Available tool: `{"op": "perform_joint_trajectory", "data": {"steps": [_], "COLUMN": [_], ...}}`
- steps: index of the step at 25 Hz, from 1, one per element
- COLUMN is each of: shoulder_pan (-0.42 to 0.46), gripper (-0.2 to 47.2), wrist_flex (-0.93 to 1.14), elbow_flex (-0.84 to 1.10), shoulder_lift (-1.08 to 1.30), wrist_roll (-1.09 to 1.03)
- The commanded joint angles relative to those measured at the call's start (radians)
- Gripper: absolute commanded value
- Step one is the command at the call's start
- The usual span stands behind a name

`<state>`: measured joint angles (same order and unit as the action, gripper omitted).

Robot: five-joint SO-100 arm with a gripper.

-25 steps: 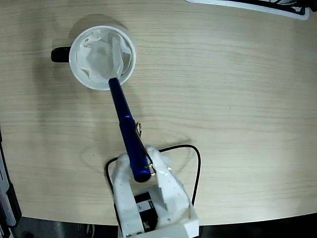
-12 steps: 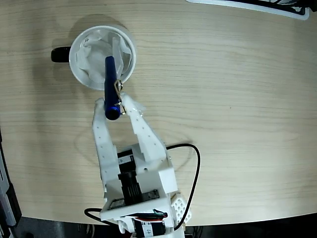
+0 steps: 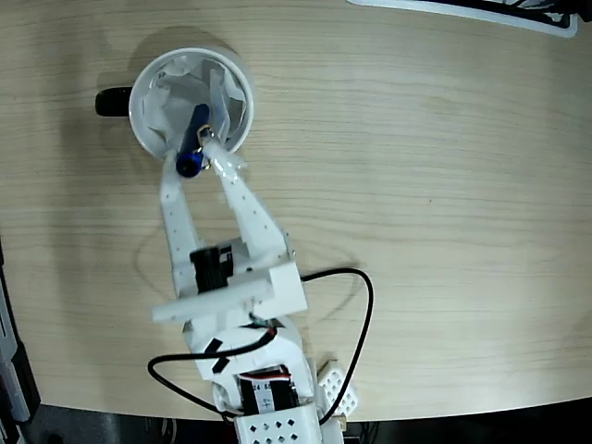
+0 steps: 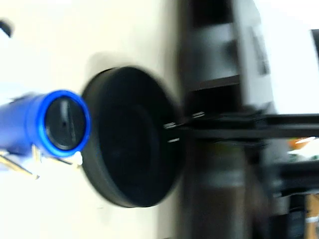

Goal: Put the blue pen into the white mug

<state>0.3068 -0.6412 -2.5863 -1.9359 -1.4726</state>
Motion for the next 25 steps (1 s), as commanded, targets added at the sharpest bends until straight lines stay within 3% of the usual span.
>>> {"op": "perform_joint_trajectory", "data": {"steps": [1, 4, 9, 13, 19, 25], "shoulder_pan": [0.015, 0.014, 0.014, 0.014, 0.017, 0.018], "gripper": [0.1, 0.2, 19.8, 30.7, 35.1, 35.0], "wrist_flex": [-0.037, -0.037, -0.055, -0.089, -0.124, -0.153], "elbow_flex": [0.035, 0.034, -0.009, -0.058, -0.101, -0.195], "shoulder_lift": [0.003, 0.031, 0.041, 0.025, -0.037, -0.229], "wrist_roll": [-0.028, -0.028, -0.026, -0.021, 0.000, 0.104]}}
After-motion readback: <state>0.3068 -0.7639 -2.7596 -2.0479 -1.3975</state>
